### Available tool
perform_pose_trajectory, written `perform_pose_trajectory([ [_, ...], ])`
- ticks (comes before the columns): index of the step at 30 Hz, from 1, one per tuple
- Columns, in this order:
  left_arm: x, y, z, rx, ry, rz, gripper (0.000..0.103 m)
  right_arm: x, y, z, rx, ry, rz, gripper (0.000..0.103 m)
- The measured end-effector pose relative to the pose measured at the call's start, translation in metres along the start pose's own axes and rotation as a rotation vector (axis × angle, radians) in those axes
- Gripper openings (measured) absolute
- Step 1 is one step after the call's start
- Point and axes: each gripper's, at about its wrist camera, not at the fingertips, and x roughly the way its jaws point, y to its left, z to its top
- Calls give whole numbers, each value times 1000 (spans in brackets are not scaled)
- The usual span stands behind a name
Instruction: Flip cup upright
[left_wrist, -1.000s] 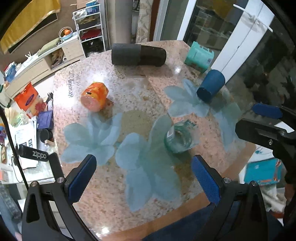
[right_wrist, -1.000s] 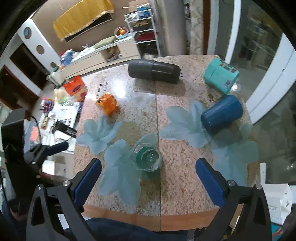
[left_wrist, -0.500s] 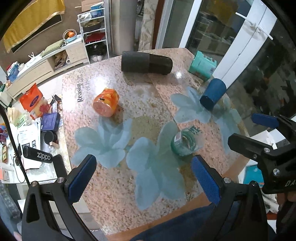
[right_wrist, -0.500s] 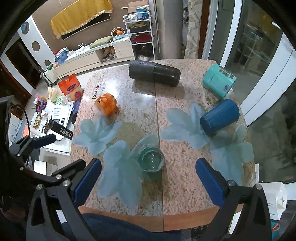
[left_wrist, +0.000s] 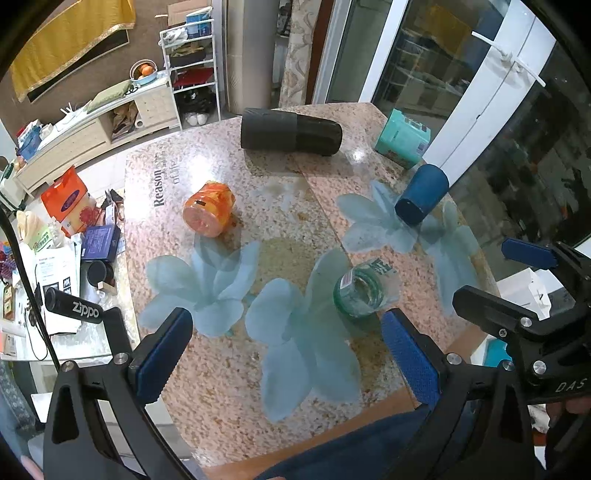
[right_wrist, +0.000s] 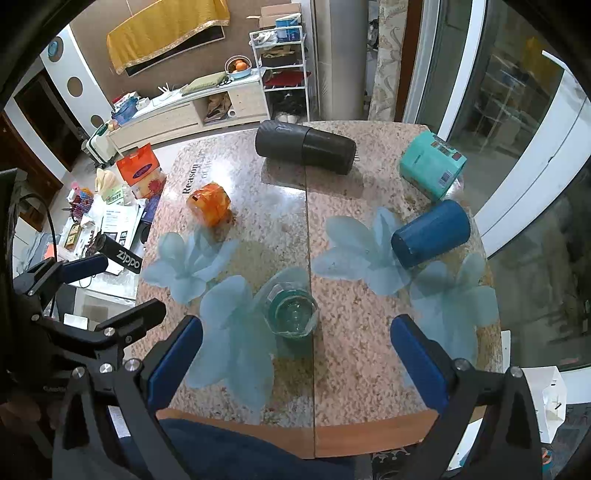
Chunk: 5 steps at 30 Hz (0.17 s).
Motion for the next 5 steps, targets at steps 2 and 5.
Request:
perform_pose_trajectory([
  [2,0,0,0,-1,2,-1,103,0,0,0,1,1,2,102],
  [5,0,0,-1,-7,-4,1,103,0,0,0,2,-1,1,102],
])
